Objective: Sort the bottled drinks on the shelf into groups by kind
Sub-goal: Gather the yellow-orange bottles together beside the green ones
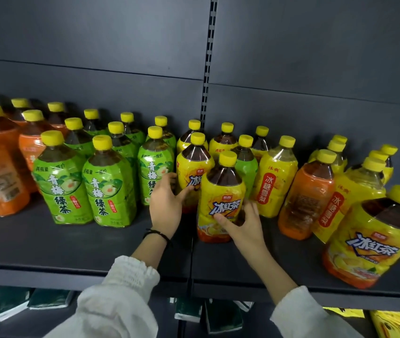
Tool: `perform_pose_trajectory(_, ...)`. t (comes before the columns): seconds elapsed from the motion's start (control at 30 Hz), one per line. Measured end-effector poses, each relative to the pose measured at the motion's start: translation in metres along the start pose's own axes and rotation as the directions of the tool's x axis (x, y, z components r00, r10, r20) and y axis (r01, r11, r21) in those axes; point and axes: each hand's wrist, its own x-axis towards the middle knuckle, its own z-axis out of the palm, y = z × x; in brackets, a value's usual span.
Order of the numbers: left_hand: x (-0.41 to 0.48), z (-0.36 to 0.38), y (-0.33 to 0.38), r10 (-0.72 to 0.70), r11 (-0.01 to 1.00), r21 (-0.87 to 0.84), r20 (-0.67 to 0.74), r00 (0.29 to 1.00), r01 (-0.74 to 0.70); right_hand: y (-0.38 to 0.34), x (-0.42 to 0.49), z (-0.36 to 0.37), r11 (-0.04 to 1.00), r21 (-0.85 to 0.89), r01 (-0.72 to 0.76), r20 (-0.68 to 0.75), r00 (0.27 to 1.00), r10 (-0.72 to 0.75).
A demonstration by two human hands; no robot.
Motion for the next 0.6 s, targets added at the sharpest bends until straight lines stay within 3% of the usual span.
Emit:
perform_pose_trajectory(0.1,0.009,-0.001,0.0,-0.025,1.0,-0.016,0.02,0.999,0.025,-0.005,0.008,0.023,1.0,-0.005,0.006,-0.05,0.999,-0.006)
perform_pose_trajectory(0.2,0.008,-0.01,-0.005,-0.075,0.982,-0.168,0.045,0.996,0.082,-0.008,0.014,0.035,0.998,0.056,-0.004,-0.113,0.994,0.011)
perform_pose_trajectory(0.33,-0.007,-0.017,-0.014,-0.113,0.89,-0.401,0.271,0.956,0.219,-0.009,0.016,0.047,0.997,0.07,0.01,-0.11,0.994,-0.002)
perform_pose_trajectory(0.47,-0.013,-0.021,-0.026,-0.113,0.841,-0.461,0.361,0.926,0.283,-0.015,0.02,0.063,0.999,0.033,0.029,-0.024,0.999,-0.028)
perform_pose_trajectory(0.6,-0.014,-0.029,-0.042,-0.075,0.85,-0.453,0.402,0.912,0.27,-0.019,0.017,0.072,0.996,-0.076,0.041,-0.048,0.998,-0.045)
